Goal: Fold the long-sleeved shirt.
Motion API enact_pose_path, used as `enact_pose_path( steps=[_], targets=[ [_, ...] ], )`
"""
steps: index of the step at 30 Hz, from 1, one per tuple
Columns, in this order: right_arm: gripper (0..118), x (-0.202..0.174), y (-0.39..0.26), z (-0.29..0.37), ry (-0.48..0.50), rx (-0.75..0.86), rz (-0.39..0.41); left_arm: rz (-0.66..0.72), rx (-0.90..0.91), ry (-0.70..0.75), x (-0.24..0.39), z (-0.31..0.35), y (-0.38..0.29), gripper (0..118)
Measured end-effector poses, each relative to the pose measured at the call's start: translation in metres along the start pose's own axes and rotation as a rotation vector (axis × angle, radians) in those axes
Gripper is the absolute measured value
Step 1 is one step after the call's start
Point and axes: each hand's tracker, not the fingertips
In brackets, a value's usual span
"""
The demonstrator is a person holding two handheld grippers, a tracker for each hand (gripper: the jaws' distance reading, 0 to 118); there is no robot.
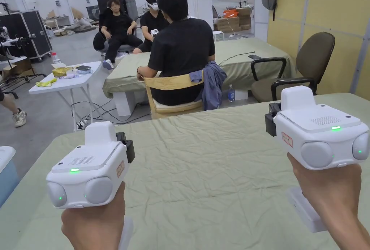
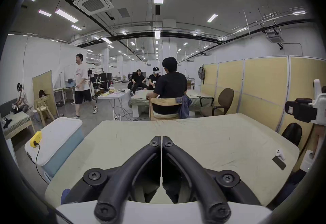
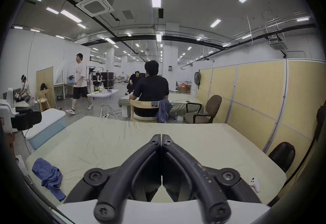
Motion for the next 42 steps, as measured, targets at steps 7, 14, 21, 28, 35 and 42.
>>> enact_pose_path(
  steps=[7, 14, 21, 28, 35, 42],
  targets=[
    [118, 0.010, 0.004, -0.005, 0.033, 0.019, -0.033, -0.016, 0.018, 0.063, 0.007, -0.001, 0.010, 115],
    [118, 0.010, 0.005, 0.008, 0.011, 0.037, -0.044, -0.022, 0.007, 0.058, 0.014, -0.004, 0.019, 117],
    [118, 0.014, 0.011, 0.001, 0.024, 0.039, -0.049, -0.004, 0.001, 0.062, 0.009, -0.003, 0.022, 117],
    [118, 0.008, 0.013, 0.002, 0.031, 0.038, -0.019, 0.000, -0.010, 0.074, 0.003, -0.004, 0.021, 117],
    [118, 0.004, 0.014, 0.000, 0.033, 0.036, -0.012, 0.010, -0.034, 0.056, 0.001, -0.009, 0.018, 117],
    [118, 0.004, 0.012, -0.001, 0.040, 0.031, -0.016, 0.011, -0.044, 0.054, 0.002, -0.010, 0.015, 117]
  ],
)
